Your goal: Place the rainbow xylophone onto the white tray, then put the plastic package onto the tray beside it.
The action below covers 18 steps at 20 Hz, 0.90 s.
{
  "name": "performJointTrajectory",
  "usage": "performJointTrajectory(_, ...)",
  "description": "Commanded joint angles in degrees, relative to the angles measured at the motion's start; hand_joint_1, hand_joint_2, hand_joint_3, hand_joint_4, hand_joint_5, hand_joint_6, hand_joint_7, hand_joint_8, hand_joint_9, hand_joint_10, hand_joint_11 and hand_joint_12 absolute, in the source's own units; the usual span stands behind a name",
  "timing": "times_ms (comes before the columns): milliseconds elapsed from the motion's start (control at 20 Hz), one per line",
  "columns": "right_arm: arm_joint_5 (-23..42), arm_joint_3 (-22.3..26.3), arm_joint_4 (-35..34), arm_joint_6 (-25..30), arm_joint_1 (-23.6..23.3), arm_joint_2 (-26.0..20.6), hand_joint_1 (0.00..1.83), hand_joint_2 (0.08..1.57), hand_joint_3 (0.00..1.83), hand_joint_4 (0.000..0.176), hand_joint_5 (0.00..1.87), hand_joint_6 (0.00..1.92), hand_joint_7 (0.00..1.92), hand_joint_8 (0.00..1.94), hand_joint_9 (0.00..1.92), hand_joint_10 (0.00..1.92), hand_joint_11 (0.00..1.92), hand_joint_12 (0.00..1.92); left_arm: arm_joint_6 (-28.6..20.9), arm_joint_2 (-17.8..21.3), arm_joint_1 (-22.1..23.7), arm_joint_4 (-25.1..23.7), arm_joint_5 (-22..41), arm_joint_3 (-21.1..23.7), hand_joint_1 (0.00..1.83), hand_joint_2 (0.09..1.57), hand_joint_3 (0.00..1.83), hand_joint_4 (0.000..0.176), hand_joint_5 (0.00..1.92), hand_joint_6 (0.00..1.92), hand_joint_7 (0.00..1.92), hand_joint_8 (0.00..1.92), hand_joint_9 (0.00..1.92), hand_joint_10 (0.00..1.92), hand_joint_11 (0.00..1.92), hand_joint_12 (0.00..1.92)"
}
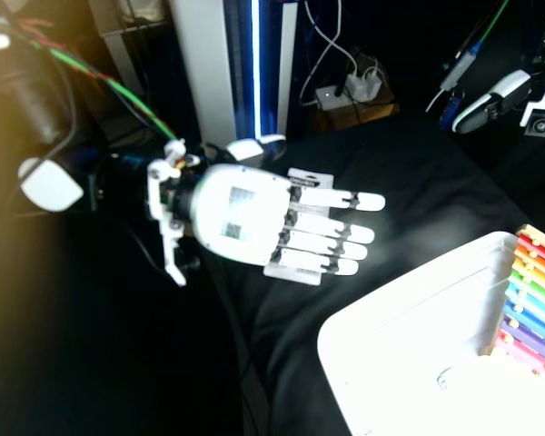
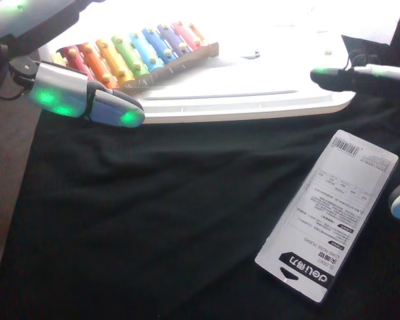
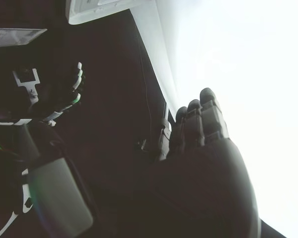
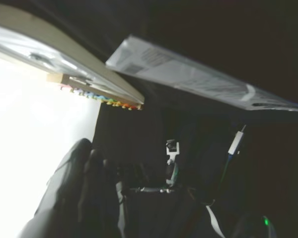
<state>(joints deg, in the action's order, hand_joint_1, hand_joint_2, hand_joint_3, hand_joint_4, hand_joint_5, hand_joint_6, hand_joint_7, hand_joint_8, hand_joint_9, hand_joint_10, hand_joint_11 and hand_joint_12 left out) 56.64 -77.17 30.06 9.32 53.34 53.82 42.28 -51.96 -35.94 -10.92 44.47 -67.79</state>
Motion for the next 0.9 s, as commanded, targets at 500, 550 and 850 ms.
performJointTrajectory(500, -0.58, -3.45, 5.2, 6.23, -0.8, 3.53, 0.63, 0.57, 0.0, 0.176, 0.0, 0.0, 0.13, 0.01, 0.06, 0.0, 0.04, 0.08, 0.02, -0.58, 1.73, 1.77, 6.5, -0.67, 0.72, 0.7, 0.0, 0.117, 0.0, 0.0, 0.0, 0.0, 0.06, 0.0, 0.04, 0.12)
performJointTrajectory(550, -0.97, -3.54, 5.78, 6.56, -0.84, 3.57, 0.68, 0.57, 0.0, 0.176, 0.0, 0.0, 0.13, 0.01, 0.04, 0.0, 0.01, 0.07, 0.02, -0.58, 1.77, 1.77, 6.43, -0.66, 0.72, 0.7, 0.0, 0.115, 0.0, 0.0, 0.0, 0.0, 0.07, 0.0, 0.05, 0.13)
performJointTrajectory(850, -2.89, -4.72, 10.13, 9.95, -1.3, 4.32, 0.68, 0.56, 0.0, 0.159, 0.0, 0.0, 0.09, 0.0, 0.05, 0.0, 0.12, 0.13, 0.02, -0.67, 1.8, 1.77, 6.26, -0.67, 0.7, 0.72, 0.0, 0.156, 0.0, 0.0, 0.0, 0.0, 0.08, 0.0, 0.0, 0.23)
